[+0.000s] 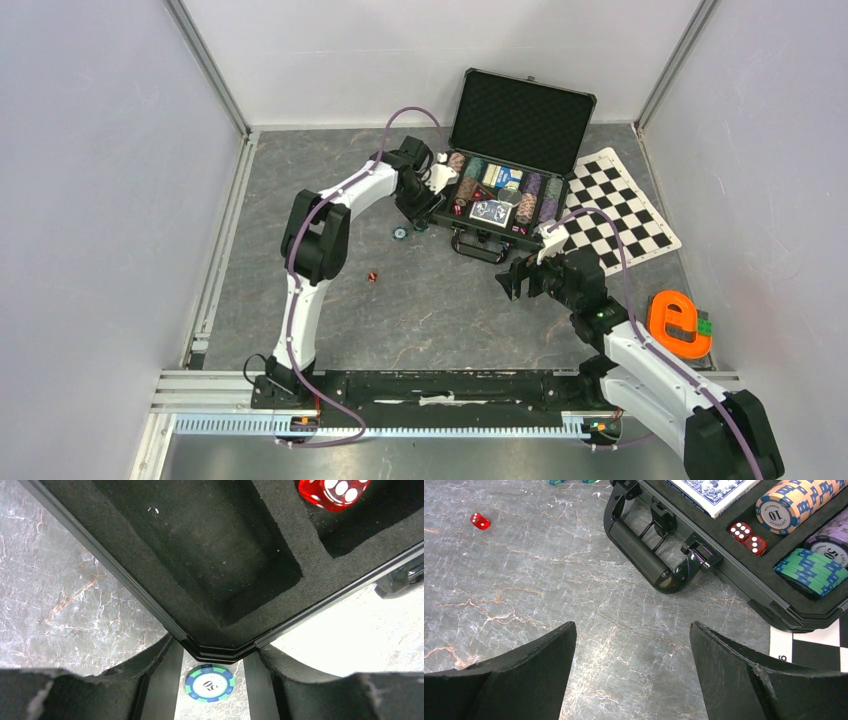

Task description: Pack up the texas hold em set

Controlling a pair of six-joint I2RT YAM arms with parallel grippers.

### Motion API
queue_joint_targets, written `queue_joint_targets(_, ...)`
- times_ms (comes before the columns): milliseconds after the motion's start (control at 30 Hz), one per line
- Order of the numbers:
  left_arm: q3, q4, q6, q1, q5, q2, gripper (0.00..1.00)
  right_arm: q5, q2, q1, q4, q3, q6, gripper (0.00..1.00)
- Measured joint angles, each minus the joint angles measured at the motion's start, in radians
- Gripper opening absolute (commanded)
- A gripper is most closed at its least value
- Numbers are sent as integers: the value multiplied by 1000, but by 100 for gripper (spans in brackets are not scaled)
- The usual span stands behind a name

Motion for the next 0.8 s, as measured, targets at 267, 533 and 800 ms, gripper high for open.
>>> queue_joint_targets(267, -79, 46, -4, -45, -106, -53, 52, -5, 2, 0, 0, 0, 0, 89)
queue_joint_targets(533, -267, 84, -21, -108, -179, -166, 51, -22, 0, 0, 0, 0, 1, 89)
queue_joint_targets(800, -355, 179, -80, -113, -214, -242, 82, -27, -7, 0, 0, 0, 1, 89)
